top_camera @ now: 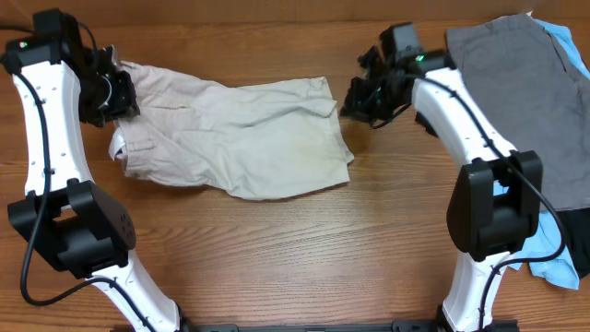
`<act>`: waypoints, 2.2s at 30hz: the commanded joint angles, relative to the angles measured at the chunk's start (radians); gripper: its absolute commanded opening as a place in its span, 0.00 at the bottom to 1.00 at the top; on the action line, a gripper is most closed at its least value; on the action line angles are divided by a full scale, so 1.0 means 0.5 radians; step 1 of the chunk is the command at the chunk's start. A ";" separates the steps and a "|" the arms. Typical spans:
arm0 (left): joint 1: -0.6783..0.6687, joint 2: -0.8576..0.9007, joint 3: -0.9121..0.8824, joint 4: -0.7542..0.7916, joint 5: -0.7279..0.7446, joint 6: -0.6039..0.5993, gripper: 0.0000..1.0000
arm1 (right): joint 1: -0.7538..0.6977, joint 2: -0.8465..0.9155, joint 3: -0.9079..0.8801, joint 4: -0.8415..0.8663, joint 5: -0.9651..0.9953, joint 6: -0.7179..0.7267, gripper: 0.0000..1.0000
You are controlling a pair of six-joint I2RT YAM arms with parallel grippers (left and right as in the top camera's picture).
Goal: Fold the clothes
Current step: 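Fold the left half over toward the right gripper with the left gripper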
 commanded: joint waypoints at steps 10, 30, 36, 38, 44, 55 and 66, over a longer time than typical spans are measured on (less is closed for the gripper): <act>-0.155 -0.094 0.224 -0.031 -0.011 0.046 0.04 | 0.210 -0.001 -0.717 0.949 0.129 0.728 0.04; -0.968 -0.117 0.271 0.137 -0.102 -0.115 0.04 | 0.189 0.285 -0.787 1.150 0.030 0.835 0.04; -1.230 0.127 0.270 0.263 -0.115 -0.266 0.04 | 0.189 0.285 -0.787 1.157 0.017 0.836 0.04; -1.288 0.239 0.270 0.304 -0.115 -0.340 0.04 | 0.189 0.285 -0.787 1.159 0.015 0.836 0.04; -1.395 0.515 0.270 0.411 -0.068 -0.474 0.14 | 0.187 0.284 -0.787 1.257 -0.109 0.814 0.05; -1.380 0.542 0.270 0.433 -0.055 -0.479 0.75 | -0.278 -0.439 -0.584 1.237 -0.323 0.829 0.28; -1.388 0.523 1.301 -0.153 0.319 -0.131 0.98 | -0.692 -0.705 -0.584 0.739 -0.270 0.459 0.58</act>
